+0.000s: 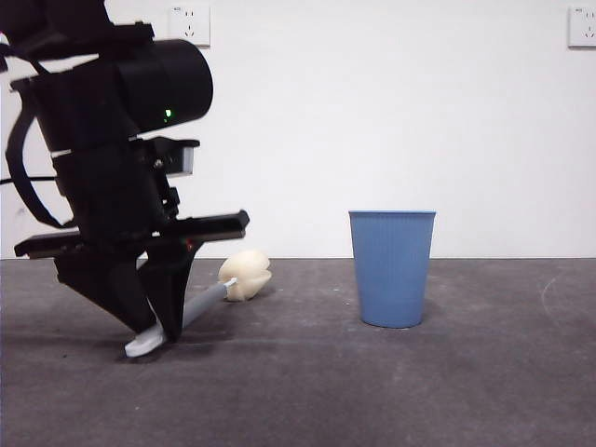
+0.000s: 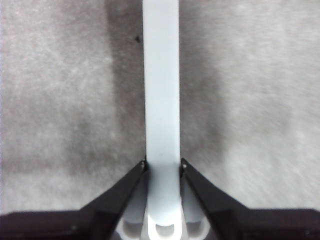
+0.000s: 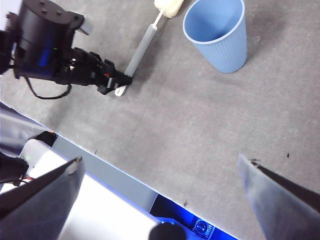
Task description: Pick up the cup brush,pick up the cup,insert the brush into the cup,clean the cup,put the cup brush back,put the cup back to the fixed position on the table
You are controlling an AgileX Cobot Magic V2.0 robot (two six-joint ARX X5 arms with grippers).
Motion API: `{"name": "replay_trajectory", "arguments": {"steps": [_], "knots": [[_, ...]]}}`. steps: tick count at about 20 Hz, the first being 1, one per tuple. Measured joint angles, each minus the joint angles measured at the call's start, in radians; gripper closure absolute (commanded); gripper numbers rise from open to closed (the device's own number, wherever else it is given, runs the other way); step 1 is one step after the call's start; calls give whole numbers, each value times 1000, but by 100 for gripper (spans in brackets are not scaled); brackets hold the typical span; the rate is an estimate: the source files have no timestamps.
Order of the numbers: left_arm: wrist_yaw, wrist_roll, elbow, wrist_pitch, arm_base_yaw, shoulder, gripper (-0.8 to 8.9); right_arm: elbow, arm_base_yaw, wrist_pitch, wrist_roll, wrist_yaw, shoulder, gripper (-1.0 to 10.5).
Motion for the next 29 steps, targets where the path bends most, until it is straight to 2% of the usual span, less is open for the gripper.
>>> {"name": "replay_trajectory", "arguments": {"steps": [7,10,12,15,20,24,29], "knots": [[0,77,0,-71,3,-121,822,-3,7,48,0,-3,12,383],[0,133,0,-137,3,-210,822,-60,20,193,4,-57,11,382],[0,170,0,-185,3,-291,822,-144,26,298,19,-52,11,382],[1,210,0,-247,3,-442,822,-307,31,537,79,-43,14,382],[1,249,0,-391,3,-613,822,-481,79,863,152,50,43,382],[21,268,0,-434,3,-658,822,-538,124,1036,153,122,152,383],[23,280,0,-443,3,-659,822,-560,176,1255,146,163,354,384]]}}
